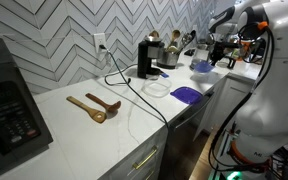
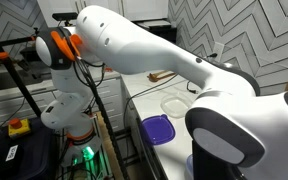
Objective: Unstack the clear containers then place the light blue lid on top of the container on the right.
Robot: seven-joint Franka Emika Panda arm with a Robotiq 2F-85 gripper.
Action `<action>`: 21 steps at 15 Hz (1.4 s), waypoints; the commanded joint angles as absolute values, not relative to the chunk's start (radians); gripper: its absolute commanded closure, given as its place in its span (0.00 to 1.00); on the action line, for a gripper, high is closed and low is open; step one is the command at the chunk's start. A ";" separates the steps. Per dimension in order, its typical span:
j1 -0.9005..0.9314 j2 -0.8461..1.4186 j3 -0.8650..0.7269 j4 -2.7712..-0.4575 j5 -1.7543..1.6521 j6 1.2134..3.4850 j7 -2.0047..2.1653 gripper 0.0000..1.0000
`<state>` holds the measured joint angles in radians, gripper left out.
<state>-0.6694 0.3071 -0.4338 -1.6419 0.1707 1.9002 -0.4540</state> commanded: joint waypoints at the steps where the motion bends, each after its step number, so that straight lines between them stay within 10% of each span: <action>1: -0.725 0.355 -0.385 -1.582 0.206 1.876 -0.509 0.98; 21: -0.780 0.429 -0.308 -1.537 0.175 1.750 -0.516 0.98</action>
<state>-0.7554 0.4060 -0.3325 -1.5633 0.1791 1.7963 -0.5051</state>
